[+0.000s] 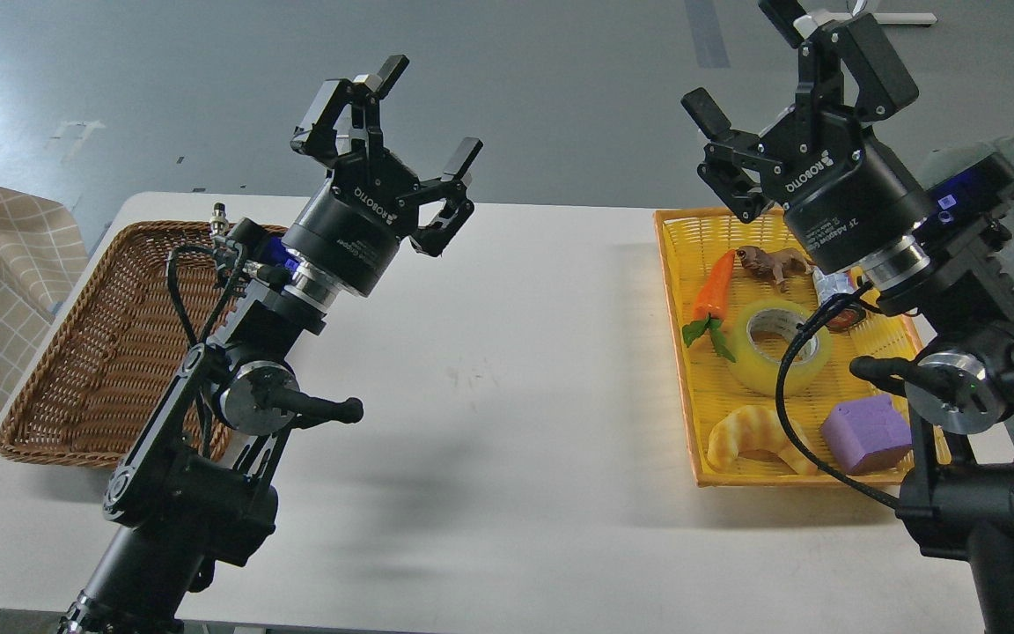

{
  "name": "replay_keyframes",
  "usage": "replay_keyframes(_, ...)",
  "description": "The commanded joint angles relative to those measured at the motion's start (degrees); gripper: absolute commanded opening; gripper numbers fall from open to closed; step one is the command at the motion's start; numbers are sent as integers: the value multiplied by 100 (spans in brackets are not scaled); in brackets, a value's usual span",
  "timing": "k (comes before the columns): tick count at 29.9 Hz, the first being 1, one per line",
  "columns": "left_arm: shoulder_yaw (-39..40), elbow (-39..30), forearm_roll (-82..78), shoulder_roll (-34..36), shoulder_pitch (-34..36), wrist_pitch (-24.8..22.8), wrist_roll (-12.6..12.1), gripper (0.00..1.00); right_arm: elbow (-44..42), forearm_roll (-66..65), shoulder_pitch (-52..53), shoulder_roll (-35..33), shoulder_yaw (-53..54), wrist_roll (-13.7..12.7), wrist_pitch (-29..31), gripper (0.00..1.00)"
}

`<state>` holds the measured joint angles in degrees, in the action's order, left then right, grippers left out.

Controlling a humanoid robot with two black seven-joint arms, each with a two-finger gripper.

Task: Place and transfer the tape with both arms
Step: 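Move the right gripper over the yellow tray toward the tape roll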

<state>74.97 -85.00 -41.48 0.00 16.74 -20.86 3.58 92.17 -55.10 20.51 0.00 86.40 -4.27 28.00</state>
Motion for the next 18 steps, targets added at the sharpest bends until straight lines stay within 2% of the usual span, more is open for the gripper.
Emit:
replay_keyframes(1,0,10,-1,0,-4,-41,3,98,-15,8,-47,0,0,31,0,100)
replay_keyframes(12,9,71,-45,0,4,-50,38,98,-32,17,-161,0,0,31,0,100)
replay_keyframes(18,9,80,-71,0,4,-32,38,98,3,-184,-161,0,8,-109,0,100)
